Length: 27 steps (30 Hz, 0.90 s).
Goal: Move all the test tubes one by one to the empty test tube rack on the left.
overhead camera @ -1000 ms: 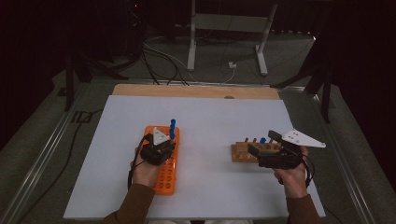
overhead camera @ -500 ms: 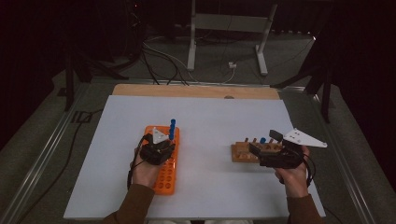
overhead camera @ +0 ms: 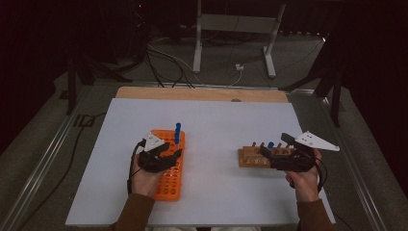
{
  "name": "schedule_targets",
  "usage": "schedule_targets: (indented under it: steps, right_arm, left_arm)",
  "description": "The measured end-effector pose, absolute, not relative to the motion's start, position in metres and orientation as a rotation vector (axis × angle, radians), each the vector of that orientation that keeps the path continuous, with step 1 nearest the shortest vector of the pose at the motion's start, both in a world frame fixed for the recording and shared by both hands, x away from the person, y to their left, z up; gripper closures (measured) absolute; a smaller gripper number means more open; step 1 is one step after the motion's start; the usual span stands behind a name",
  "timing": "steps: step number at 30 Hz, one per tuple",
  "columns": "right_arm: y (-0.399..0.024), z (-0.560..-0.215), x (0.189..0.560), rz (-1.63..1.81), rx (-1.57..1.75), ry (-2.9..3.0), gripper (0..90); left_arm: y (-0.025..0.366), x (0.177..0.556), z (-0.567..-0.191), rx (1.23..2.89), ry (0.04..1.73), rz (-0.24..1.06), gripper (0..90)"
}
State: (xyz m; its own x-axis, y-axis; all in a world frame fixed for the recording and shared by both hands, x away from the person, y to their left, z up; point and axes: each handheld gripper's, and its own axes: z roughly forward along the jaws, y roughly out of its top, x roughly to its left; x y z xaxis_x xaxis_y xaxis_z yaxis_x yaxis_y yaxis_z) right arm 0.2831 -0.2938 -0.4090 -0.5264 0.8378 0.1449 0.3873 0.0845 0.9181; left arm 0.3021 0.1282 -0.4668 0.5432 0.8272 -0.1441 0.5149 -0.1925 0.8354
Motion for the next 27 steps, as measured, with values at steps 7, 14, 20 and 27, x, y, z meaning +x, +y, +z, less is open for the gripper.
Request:
schedule_targets:
  steps: [7, 14, 20, 27]
  right_arm:
    - [-0.301, -0.416, 0.288, 1.386, 1.246, 1.940, 0.0]
    - [-0.306, -0.427, 0.296, 1.332, 1.287, 1.953, 0.0]
    - [-0.308, -0.436, 0.300, 1.304, 1.304, 1.980, 15.8]
    - [-0.304, -0.447, 0.303, 1.221, 1.287, 2.026, 50.4]
  left_arm:
    - [0.130, 0.293, -0.458, 1.792, 1.077, 0.443, 17.6]
    - [0.129, 0.291, -0.449, 1.749, 1.065, 0.441, 2.9]
    - [0.124, 0.292, -0.450, 1.771, 1.063, 0.431, 2.2]
    - [0.123, 0.290, -0.449, 1.757, 1.064, 0.458, 2.0]
